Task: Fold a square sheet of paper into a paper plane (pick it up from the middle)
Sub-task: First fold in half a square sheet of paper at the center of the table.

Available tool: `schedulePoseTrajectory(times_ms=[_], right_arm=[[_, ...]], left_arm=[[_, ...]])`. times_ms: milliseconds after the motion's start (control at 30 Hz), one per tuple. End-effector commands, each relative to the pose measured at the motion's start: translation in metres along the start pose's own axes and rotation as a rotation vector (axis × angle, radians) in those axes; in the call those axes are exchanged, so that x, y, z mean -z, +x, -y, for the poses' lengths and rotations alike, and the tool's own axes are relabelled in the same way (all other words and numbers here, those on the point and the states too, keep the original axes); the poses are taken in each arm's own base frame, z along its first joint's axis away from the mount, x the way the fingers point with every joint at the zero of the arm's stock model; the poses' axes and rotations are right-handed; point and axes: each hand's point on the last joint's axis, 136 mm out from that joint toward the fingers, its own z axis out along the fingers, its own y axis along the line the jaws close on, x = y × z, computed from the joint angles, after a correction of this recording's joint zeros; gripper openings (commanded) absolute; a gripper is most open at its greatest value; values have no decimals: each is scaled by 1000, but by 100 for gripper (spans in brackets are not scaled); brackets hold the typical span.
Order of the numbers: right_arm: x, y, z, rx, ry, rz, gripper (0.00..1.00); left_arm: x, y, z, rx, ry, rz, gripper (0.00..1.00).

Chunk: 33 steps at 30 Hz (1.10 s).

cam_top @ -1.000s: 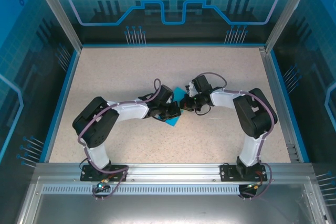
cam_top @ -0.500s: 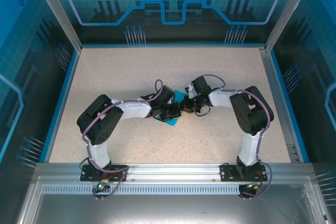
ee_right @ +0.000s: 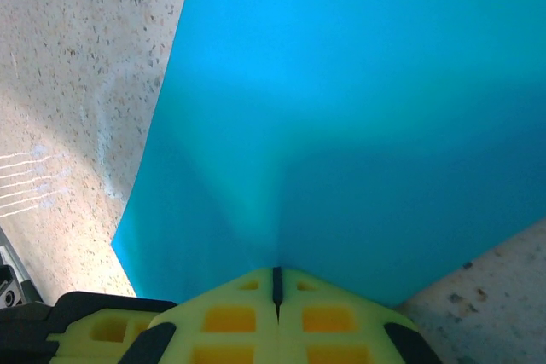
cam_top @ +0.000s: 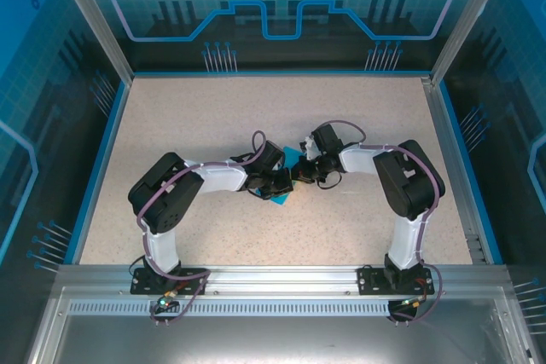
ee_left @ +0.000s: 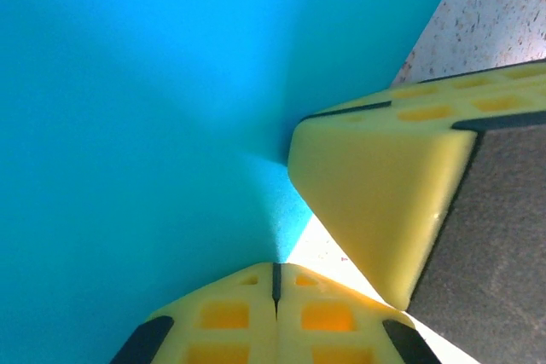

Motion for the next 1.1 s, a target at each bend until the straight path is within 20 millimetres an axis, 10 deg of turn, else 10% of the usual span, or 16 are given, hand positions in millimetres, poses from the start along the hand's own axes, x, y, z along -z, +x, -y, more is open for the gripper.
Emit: schedulePoseTrajectory(times_ms=[0, 1067], right_arm=[[10, 6, -11, 35, -15, -22, 0], [25, -66, 67, -101, 184, 86, 0]], left_arm=[[-4, 8, -21, 4, -78, -11, 1], [-5, 48, -75, 96, -150, -86, 0]])
